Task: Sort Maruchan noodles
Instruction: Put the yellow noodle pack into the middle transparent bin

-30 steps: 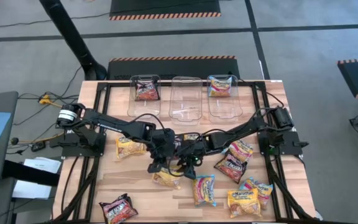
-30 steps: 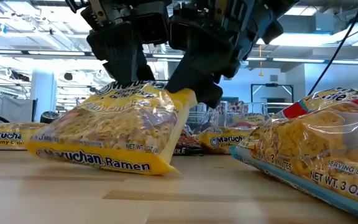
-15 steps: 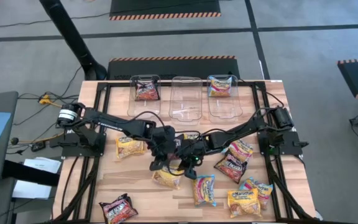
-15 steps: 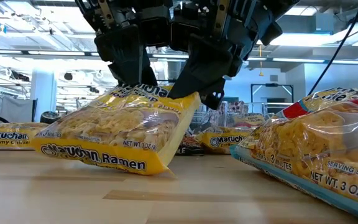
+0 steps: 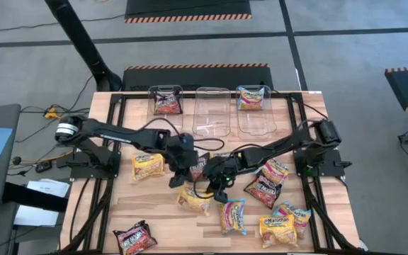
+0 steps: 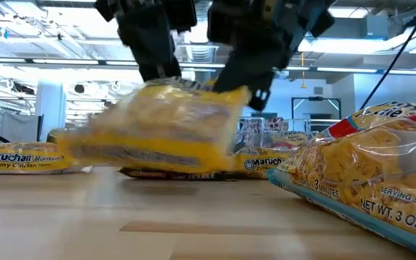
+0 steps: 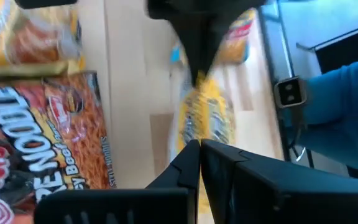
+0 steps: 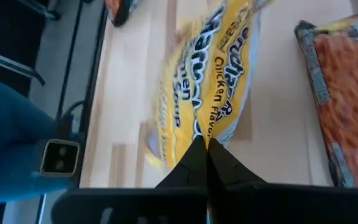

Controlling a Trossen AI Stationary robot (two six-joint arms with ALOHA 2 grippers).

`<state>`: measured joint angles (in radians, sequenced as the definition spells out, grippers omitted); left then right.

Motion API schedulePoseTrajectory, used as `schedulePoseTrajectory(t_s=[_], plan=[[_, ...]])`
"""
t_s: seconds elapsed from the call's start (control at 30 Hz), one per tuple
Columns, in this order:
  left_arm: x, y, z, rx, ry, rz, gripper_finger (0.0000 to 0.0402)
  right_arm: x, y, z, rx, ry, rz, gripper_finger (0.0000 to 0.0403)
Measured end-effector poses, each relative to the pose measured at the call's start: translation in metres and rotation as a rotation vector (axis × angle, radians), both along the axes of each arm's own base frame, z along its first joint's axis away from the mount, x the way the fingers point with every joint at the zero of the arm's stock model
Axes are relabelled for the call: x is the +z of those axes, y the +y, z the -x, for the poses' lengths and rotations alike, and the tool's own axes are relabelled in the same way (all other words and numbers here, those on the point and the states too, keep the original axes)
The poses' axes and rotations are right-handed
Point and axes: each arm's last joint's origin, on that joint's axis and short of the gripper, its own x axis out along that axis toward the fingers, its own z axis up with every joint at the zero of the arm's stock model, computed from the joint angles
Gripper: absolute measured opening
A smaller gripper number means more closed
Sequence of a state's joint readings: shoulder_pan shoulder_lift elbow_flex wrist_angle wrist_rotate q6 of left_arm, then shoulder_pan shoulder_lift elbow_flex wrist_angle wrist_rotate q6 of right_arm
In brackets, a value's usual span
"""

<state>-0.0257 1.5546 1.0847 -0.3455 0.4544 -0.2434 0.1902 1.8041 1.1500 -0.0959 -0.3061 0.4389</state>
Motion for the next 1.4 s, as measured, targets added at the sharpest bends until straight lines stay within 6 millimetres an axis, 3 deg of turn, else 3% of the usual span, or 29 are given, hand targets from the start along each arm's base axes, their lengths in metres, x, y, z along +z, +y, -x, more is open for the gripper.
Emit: schedulePoseTrajectory(t_s=[0.3, 0.7, 1.03, 1.4], plan=[[0.044, 0.006, 0.025, 0.081, -0.139, -0.069, 0.0, 0.04, -0.013, 0.016, -0.014, -0.034, 0.092, 0.0003], [0.085, 0.02, 0.061, 0.253, -0.264, -0.157, 0.0, 0.09, -0.056, 0.034, -0.083, -0.074, 0.232, 0.0002], [0.103, 0.033, 0.077, 0.363, -0.345, -0.202, 0.0, 0.114, -0.118, 0.059, -0.171, -0.097, 0.345, 0.0001], [0.104, 0.048, 0.082, 0.432, -0.334, -0.218, 0.0, 0.126, -0.197, 0.092, -0.298, -0.1, 0.511, 0.0001]])
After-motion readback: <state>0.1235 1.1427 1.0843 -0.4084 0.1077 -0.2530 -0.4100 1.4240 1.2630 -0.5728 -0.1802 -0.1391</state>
